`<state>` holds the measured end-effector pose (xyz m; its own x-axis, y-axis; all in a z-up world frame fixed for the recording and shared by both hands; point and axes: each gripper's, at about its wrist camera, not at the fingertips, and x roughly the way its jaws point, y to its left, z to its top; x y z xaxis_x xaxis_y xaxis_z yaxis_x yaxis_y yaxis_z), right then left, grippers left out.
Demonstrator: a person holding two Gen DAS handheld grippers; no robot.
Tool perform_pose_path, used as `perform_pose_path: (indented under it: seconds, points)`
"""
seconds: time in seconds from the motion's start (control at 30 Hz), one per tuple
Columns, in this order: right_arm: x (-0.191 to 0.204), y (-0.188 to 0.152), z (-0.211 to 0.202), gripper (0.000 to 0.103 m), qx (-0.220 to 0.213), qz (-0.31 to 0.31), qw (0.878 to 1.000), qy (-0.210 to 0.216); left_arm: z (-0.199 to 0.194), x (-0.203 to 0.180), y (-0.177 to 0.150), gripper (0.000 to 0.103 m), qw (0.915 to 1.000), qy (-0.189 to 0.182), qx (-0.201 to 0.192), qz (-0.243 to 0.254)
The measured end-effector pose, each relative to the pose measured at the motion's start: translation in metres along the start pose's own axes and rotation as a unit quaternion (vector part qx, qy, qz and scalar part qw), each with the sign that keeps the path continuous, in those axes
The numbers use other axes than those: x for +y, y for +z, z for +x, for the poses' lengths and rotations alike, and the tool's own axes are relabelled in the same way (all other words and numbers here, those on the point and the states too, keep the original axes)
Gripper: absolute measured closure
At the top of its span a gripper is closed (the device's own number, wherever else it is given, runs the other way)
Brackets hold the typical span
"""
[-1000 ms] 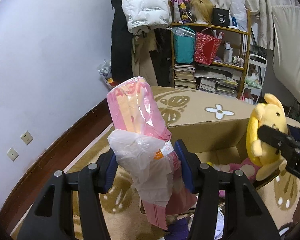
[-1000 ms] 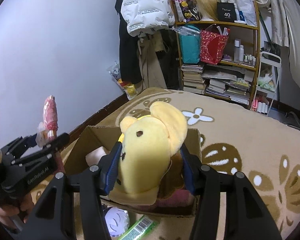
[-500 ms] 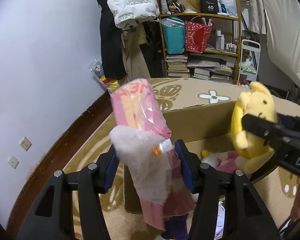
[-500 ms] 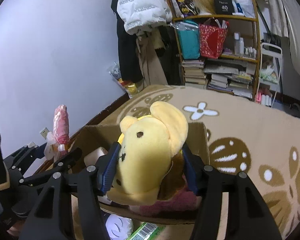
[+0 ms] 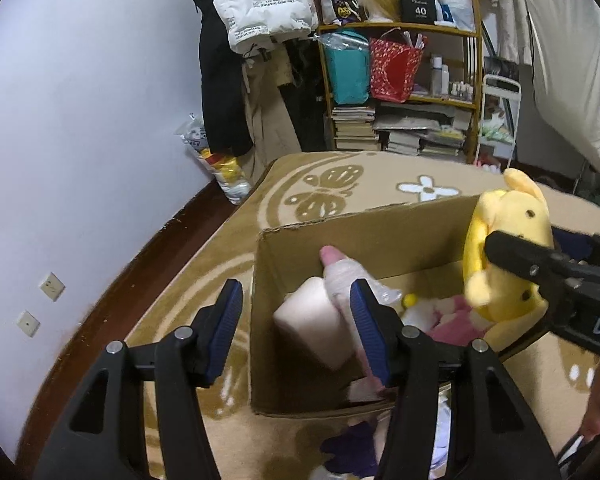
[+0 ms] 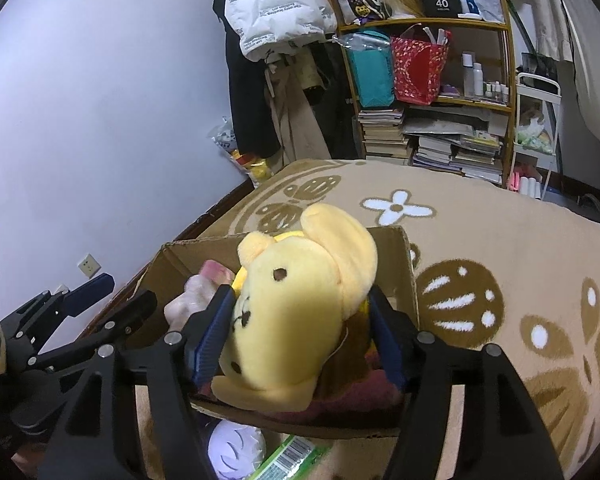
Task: Organize soft objects
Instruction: 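Open both tools to drop the pink pack and yellow plush into the box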
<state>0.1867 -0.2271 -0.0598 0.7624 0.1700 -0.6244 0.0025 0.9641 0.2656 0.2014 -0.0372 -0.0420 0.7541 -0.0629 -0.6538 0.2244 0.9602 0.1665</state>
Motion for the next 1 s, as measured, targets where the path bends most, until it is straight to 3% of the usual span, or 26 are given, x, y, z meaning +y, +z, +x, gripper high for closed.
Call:
perform_pose_path:
  seconds: [0.03, 0.1, 0.23, 0.4, 0.73, 1.0]
  points:
    - [0.000, 0.000, -0.001, 0.031, -0.001, -0.001, 1.000, 0.000, 0.000, 0.001, -0.001, 0.046, 1.0000, 0.003, 0.002, 0.002]
    - [0.000, 0.001, -0.004, 0.022, -0.005, 0.001, 1.000, 0.000, -0.002, 0.002, -0.002, 0.032, 1.0000, 0.007, 0.003, 0.005]
    - [-0.001, 0.004, -0.012, 0.014, -0.013, 0.006, 1.000, -0.003, -0.009, 0.006, -0.003, 0.023, 0.9999, 0.013, -0.003, 0.004]
    - [-0.001, 0.005, -0.023, 0.000, -0.022, 0.014, 1.000, -0.012, -0.017, 0.015, -0.004, 0.005, 0.9998, 0.016, -0.005, -0.012]
    - [0.003, 0.001, -0.043, 0.000, -0.017, 0.013, 1.000, -0.022, -0.046, 0.031, -0.010, 0.001, 0.9985, 0.040, -0.020, -0.030]
    - [0.005, -0.005, -0.067, 0.000, -0.018, 0.010, 1.000, -0.019, -0.068, 0.041, -0.014, 0.000, 0.9978, 0.039, -0.024, -0.047]
